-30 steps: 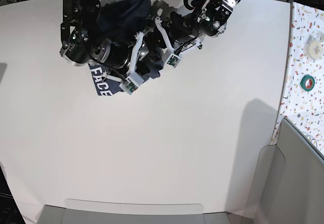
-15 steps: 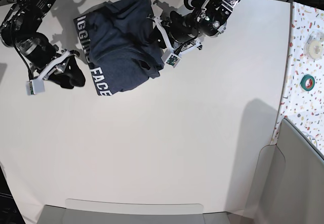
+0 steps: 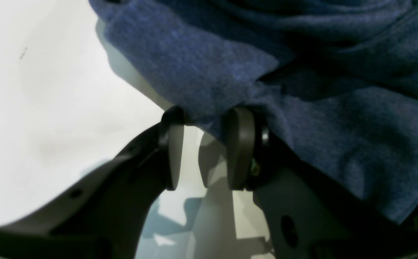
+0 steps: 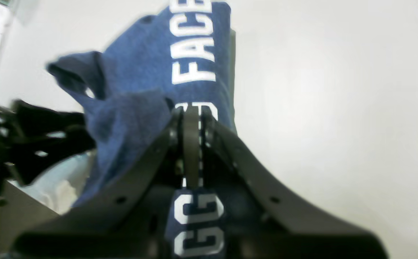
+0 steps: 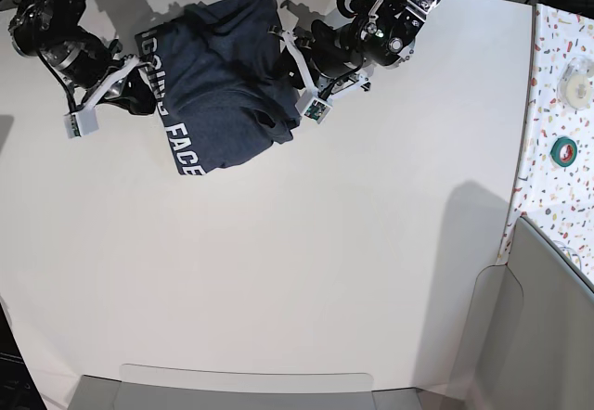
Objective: Layout the t-shirt on the table in an organized manner, then fold the t-shirt properly
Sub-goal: 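Tuck and press the folded layers with both grippers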
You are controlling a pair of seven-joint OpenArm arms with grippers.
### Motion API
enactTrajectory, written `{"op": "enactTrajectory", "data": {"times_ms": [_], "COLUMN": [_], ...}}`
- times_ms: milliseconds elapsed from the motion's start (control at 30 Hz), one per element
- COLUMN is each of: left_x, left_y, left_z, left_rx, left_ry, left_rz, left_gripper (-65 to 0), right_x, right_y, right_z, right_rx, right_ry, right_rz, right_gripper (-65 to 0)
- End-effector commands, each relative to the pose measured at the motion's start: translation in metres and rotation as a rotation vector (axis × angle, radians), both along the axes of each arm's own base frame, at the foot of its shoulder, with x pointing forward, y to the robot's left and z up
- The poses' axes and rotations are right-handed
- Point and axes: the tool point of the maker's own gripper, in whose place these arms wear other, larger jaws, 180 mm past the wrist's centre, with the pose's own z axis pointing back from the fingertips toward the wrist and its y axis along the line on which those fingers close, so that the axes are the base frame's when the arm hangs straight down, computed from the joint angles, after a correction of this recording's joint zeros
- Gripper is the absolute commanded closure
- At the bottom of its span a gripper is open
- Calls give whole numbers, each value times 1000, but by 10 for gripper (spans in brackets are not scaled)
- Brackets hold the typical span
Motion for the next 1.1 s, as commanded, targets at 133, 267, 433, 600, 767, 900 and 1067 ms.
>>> {"op": "enactTrajectory", "data": {"times_ms": [133,267,433,600,767,900,1067], "left_x": [-10,-10,-9,5,9,9,9], "left_y": [7,7,9,8,15,15,14], "left_z": [-9,-9,-9,3,9,8,8], "left_rx": [47,48,50,39,52,52,50], "left_ry": [50,50,49,2,-24,-21,-22], "left_rz": [-7,-6,0,0,-5,-4,-5], "left_gripper": [-206,-206,-206,-206,-206,-206,-206], "right_x": [0,-12,-29,-26,-13,11,22], "right_y": [61,102,154,159,154,110,60], "right_z": [2,1,5,10,22,32,33], "right_rx": [61,80,74,65,85,88,62], "right_ry": [-12,1,-9,-33,-72,-108,-116], "right_rz": [187,359,620,663,638,456,269], "right_gripper": [0,0,0,0,0,0,0]}}
